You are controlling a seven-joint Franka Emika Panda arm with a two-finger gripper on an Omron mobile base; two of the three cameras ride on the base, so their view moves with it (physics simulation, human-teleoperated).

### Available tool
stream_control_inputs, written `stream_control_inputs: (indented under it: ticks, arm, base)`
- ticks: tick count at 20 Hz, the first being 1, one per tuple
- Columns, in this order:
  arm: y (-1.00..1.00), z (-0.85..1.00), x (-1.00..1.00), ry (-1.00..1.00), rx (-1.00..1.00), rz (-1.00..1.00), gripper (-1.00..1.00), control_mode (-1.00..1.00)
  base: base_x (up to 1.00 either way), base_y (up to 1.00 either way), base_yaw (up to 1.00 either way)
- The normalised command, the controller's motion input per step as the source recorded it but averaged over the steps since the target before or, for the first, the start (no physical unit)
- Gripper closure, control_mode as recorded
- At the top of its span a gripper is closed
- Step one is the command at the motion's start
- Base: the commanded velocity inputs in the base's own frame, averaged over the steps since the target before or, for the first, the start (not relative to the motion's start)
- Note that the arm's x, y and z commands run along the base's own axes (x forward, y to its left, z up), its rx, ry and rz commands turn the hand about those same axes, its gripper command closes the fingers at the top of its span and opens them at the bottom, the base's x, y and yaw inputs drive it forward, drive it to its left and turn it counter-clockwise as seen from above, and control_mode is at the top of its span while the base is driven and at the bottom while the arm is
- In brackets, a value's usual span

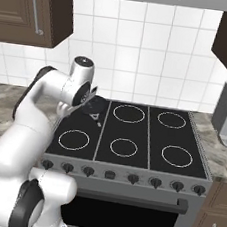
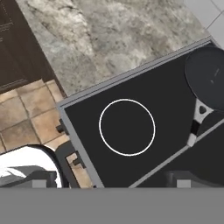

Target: Move the pot and pan from the stove into the sink.

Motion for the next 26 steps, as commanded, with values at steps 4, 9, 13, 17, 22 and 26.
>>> stream_control_inputs:
  ticks: [4,9,13,17,22,26]
  arm:
    - [0.0,-0.16,0.28,0.07,0.09,-0.18,-1.0,-1.0]
    - [0.04,-0.22,0.33,0.01,0.03,-0.24,-1.0,-1.0]
    - [0.06,-0.25,0.34,0.0,0.0,-0.28,-1.0,-1.0]
    - [0.06,-0.25,0.32,0.0,0.0,-0.27,-1.0,-1.0]
    - [0.13,-0.18,0.28,0.0,0.0,-0.2,-1.0,-1.0]
    - [0.12,-0.14,0.28,0.0,0.0,-0.12,-1.0,-1.0]
  base:
    - [0.0,0.0,0.0]
    - [0.0,0.0,0.0]
    - [0.0,0.0,0.0]
    - [0.0,0.0,0.0]
    - [0.0,0.0,0.0]
    - [0.0,0.0,0.0]
